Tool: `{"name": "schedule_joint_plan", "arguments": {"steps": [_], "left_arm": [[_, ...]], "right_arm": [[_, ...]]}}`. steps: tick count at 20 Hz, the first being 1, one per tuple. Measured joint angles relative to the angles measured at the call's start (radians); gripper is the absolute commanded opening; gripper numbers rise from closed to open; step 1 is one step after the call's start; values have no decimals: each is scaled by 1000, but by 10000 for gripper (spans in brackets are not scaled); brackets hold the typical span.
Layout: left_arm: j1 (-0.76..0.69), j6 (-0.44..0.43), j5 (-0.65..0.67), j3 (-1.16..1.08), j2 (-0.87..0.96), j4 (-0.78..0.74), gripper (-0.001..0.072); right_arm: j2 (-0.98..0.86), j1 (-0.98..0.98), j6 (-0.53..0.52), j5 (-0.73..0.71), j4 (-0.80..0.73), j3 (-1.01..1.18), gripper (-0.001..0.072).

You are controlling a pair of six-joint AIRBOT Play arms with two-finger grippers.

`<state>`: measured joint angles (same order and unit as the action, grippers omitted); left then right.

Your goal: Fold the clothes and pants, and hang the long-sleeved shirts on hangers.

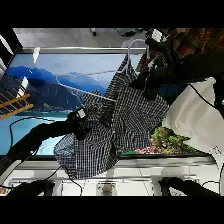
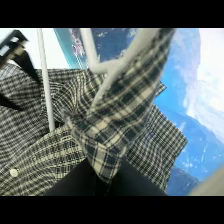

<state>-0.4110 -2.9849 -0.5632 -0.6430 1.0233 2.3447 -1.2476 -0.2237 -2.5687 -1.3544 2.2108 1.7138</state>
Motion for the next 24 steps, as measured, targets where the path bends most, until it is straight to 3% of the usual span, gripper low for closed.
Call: {"name": "schedule_joint_plan", "arguments": {"steps": [4, 5, 6, 7, 8, 13, 17, 20, 24], "left_arm": [[-40, 0, 161, 0, 33, -26, 541], [-45, 0, 201, 0, 45, -29, 492], [-48, 0, 240, 0, 55, -29, 356], [-50, 0, 281, 0, 63, -24, 122], [-51, -1, 318, 0, 69, -20, 38], [-41, 6, 437, -7, 77, 51, 37], [52, 119, 454, -50, 49, 137, 37], [162, 237, 345, -129, 5, 160, 37], [258, 328, 164, -261, -42, 169, 37]], "right_arm": [[24, 0, 14, 0, 16, 0, 34], [32, 0, 15, -2, 21, 0, 34], [39, 0, 17, -6, 24, 0, 34], [45, 0, 18, -13, 27, 0, 34], [50, 0, 18, -22, 31, 0, 34], [59, 0, 0, -99, 27, 0, 34], [61, 0, -65, -172, -28, -1, 34], [59, 0, -82, -200, -87, -12, 34], [42, 0, -79, -202, -143, -47, 33]]}}
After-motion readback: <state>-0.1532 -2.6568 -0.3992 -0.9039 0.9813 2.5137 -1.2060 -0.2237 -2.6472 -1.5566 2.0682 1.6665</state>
